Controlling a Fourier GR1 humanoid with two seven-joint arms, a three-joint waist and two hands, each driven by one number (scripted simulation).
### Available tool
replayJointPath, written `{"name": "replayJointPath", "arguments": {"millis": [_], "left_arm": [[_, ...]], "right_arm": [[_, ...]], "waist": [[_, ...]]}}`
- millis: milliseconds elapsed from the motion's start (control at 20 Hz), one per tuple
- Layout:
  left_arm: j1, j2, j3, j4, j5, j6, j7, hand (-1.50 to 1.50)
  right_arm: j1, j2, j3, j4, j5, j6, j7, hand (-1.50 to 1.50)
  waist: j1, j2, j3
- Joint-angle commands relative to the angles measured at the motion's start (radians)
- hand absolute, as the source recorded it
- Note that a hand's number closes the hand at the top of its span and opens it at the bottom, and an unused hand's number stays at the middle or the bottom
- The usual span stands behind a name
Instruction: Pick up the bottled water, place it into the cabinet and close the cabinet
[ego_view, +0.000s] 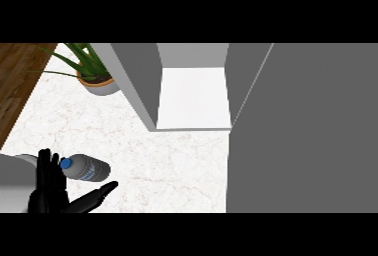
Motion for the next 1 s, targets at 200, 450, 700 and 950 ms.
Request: {"name": "replayJointPath", "arguments": {"millis": [200,450,700,950], "left_arm": [[-0.098,-0.008,0.113,0.276,0.086,-0.091,-0.184,-1.5],[-0.119,0.036,0.172,0.351,0.11,-0.13,-0.22,-1.5],[-0.231,0.045,0.238,0.566,0.122,-0.152,-0.339,-1.5],[-0.246,-0.008,0.231,0.63,0.139,-0.184,-0.424,-1.5]], "right_arm": [[0.166,-0.008,-0.025,-0.19,-0.098,0.05,-0.02,-1.5],[0.131,-0.009,-0.05,-0.18,-0.088,0.042,-0.027,-1.5],[0.147,0.0,-0.074,-0.112,-0.082,0.081,-0.088,-1.5],[0.162,0.007,-0.128,-0.076,-0.092,0.108,-0.149,-1.5]], "waist": [[-0.008,0.0,-0.001],[0.006,0.002,0.0],[-0.002,0.002,0.0],[-0.002,0.0,0.001]]}}
